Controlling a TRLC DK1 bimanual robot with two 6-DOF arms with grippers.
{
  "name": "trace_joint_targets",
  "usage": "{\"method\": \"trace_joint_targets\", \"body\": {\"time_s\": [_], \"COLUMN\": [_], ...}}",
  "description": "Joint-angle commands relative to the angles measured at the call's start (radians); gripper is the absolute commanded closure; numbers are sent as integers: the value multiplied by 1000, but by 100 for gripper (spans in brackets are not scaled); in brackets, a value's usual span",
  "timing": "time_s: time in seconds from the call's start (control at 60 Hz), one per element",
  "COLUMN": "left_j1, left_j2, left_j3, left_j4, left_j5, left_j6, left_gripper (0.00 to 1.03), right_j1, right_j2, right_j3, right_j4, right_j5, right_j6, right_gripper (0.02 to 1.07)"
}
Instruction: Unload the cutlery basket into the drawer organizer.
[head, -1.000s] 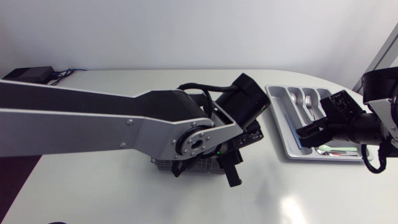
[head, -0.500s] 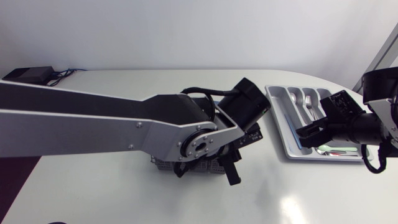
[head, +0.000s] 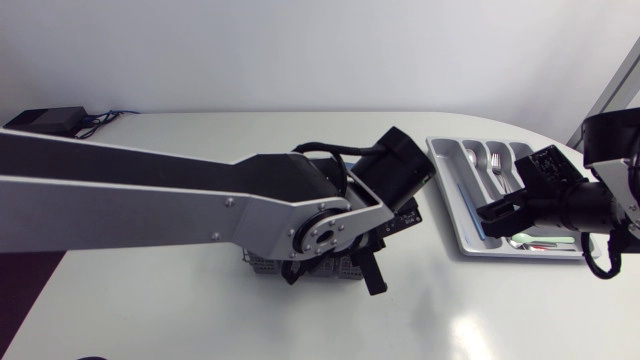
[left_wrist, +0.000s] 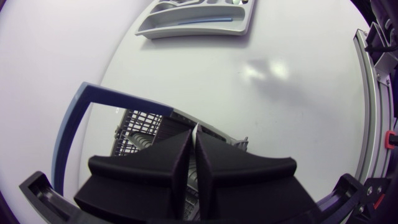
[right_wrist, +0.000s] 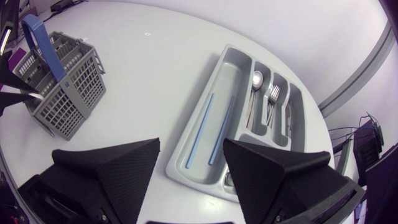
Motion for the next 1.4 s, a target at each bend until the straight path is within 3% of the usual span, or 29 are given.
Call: {"method": "trace_joint_targets", "body": {"time_s": [0.0, 0.383, 0.65, 0.867, 1.05, 1.383], "left_j1": [4, -20, -2, 70, 161, 234], "left_j2": [31, -147, -253, -248, -179, -38], "left_j3": [13, -25, 5, 152, 298, 488], "left_j4": [-9, 66, 123, -44, -196, -360], "left_j5": [-2, -68, -55, 112, 305, 445], "left_j6": [9, 75, 39, -128, -274, -366], "left_gripper": [100, 100, 100, 100, 100, 100], "right_j1": [9, 42, 112, 256, 355, 456], "right_j2": [-16, -54, -318, -461, -453, -215], "right_j3": [-30, -46, -86, -60, -29, 171], "right_j4": [4, 4, -49, -105, -93, -59], "right_j5": [6, -1, -129, -160, -185, -172], "right_j6": [12, 12, 4, 50, 125, 228], "right_gripper": [32, 32, 32, 32, 33, 33]}}
